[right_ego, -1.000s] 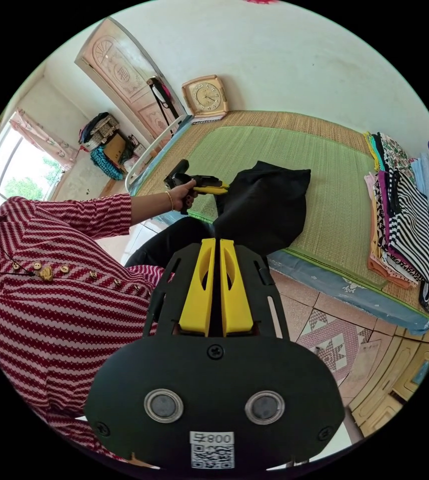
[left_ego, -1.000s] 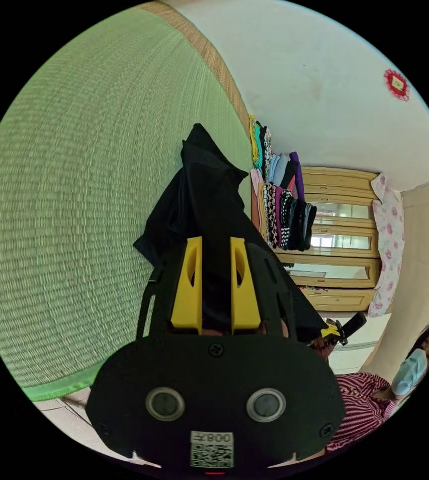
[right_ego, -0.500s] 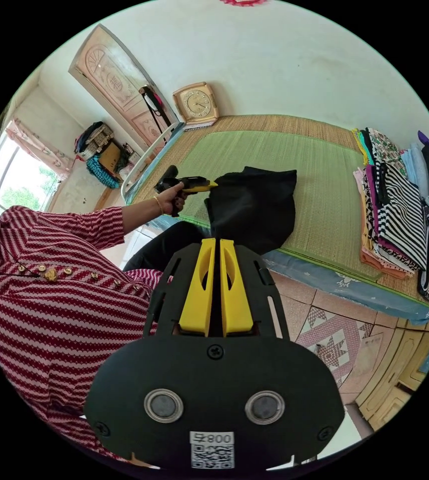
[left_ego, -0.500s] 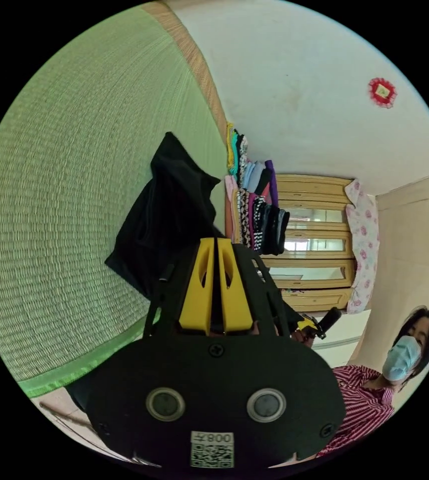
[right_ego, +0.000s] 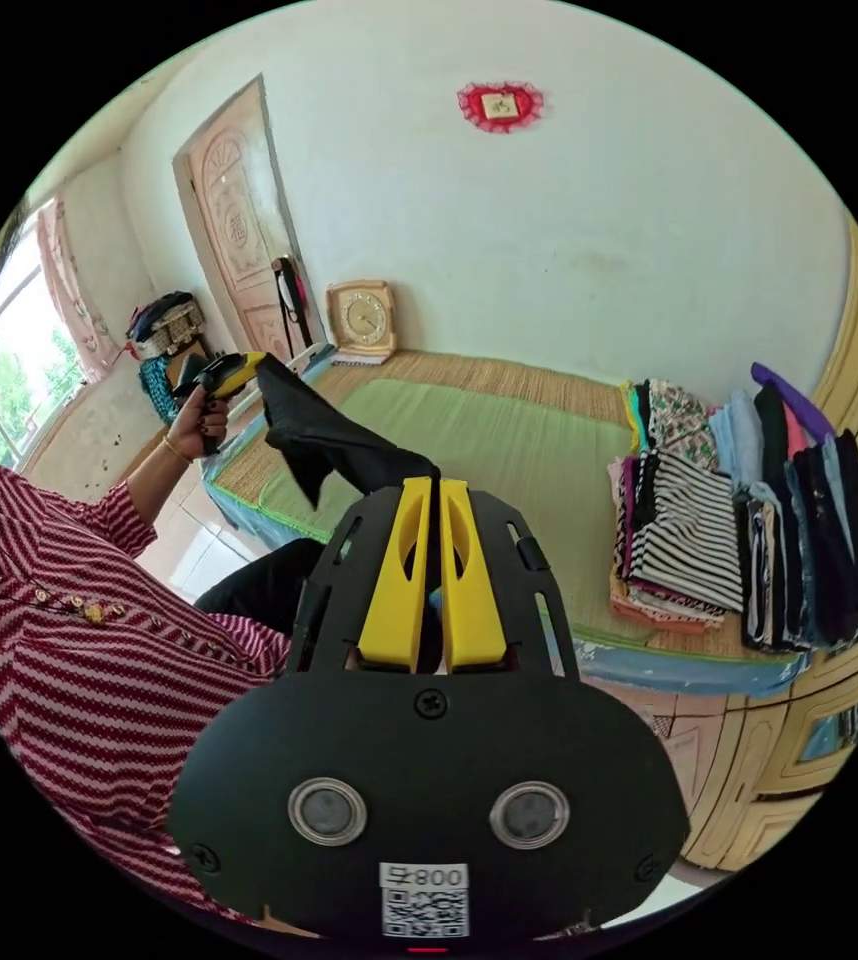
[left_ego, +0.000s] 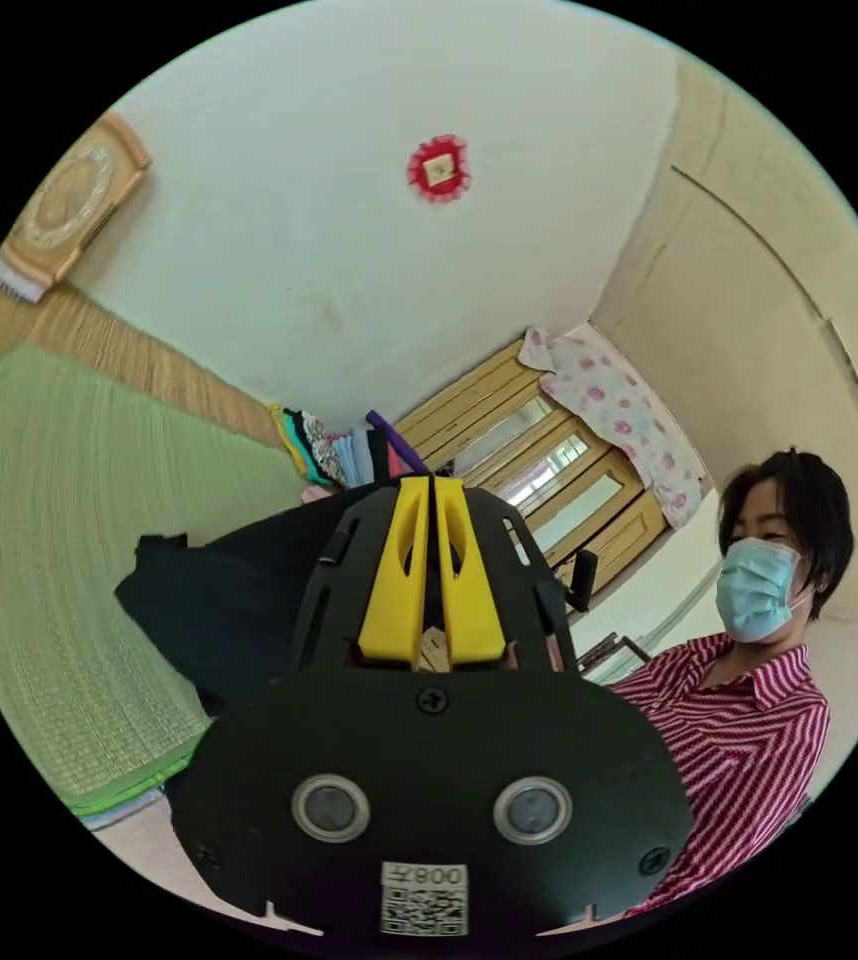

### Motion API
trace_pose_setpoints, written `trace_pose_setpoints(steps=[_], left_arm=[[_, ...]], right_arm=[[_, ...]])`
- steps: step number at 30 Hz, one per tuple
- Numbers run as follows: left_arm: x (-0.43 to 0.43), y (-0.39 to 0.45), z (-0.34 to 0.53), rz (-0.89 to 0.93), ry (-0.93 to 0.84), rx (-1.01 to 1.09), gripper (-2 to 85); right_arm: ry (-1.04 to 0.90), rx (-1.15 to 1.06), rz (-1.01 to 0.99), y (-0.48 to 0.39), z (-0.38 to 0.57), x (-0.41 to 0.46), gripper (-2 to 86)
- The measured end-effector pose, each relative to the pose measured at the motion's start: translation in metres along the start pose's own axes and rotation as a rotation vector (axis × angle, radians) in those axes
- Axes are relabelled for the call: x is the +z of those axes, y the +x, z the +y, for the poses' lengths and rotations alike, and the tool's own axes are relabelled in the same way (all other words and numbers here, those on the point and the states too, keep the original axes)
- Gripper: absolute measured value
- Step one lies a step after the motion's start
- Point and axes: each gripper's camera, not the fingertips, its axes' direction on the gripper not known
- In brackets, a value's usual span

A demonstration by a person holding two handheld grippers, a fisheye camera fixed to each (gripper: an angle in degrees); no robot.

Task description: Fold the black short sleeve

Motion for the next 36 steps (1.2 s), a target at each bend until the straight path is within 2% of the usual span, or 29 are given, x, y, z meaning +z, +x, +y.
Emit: trace_pose_setpoints(steps=[9, 17, 24, 36], left_arm=[[-0.056, 0.158, 0.038, -0.006, 0.128, 0.318, 0.5], [-0.088, 0.239, 0.089, 0.013, 0.159, 0.451, 0.5], [-0.112, 0.294, 0.131, 0.031, 0.191, 0.550, 0.6], [-0.134, 0.337, 0.188, 0.044, 0.206, 0.595, 0.6]], right_arm=[[0.306, -0.106, 0.043, -0.013, -0.063, -0.103, 0.9], [0.501, -0.162, 0.033, -0.022, -0.086, -0.174, 1.0], [0.565, -0.198, 0.010, -0.025, -0.102, -0.203, 1.0], [0.627, -0.226, -0.046, -0.015, -0.124, -0.229, 1.0]])
